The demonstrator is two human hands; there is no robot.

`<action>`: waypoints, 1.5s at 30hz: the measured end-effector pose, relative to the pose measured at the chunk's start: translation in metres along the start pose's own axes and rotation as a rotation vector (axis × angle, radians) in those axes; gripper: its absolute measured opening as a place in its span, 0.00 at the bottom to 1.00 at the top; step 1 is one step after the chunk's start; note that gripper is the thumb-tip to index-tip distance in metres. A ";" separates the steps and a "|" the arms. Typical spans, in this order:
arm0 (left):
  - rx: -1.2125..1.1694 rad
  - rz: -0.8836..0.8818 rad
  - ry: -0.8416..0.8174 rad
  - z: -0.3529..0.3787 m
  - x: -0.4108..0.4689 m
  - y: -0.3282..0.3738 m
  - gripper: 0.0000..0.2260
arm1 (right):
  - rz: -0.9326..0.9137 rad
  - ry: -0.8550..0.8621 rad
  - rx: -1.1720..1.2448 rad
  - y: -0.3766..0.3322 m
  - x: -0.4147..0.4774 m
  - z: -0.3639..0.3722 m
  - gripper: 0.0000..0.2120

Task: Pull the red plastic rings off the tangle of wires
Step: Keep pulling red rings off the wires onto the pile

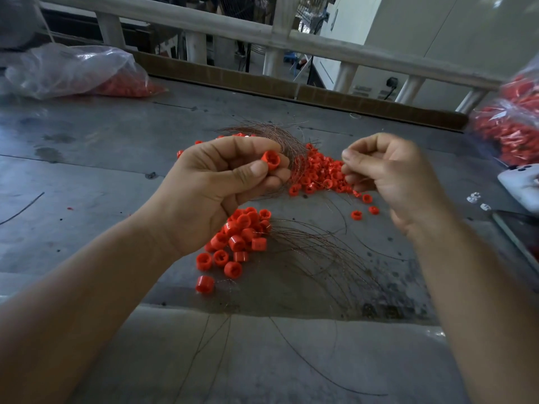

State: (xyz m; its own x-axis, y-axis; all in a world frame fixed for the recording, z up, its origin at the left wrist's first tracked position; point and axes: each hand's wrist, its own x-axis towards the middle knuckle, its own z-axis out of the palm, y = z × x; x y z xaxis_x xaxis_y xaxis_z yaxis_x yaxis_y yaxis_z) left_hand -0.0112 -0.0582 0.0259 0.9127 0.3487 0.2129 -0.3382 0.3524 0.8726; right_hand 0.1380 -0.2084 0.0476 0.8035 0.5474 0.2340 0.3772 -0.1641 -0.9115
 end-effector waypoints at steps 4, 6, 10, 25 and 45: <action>-0.005 0.008 0.018 0.001 -0.001 0.002 0.10 | -0.079 0.106 -0.431 0.024 0.012 -0.002 0.06; -0.009 0.010 0.025 0.001 -0.001 0.003 0.10 | -0.083 0.082 -0.589 0.033 0.015 0.000 0.03; -0.003 0.005 0.025 0.002 -0.002 0.004 0.11 | -0.084 0.070 -0.677 0.045 0.020 0.001 0.10; 0.017 -0.021 0.011 0.002 -0.002 0.003 0.10 | -0.138 0.027 -0.733 0.063 0.029 0.016 0.04; 0.237 -0.038 0.022 -0.004 0.002 -0.005 0.10 | 0.197 -0.357 0.407 -0.007 -0.017 0.033 0.08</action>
State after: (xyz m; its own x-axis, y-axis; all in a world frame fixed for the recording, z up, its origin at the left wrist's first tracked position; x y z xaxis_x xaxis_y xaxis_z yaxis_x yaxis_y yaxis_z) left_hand -0.0089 -0.0555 0.0205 0.9175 0.3591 0.1709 -0.2386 0.1532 0.9590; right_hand 0.1068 -0.1896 0.0390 0.6087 0.7932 -0.0176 -0.0283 -0.0004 -0.9996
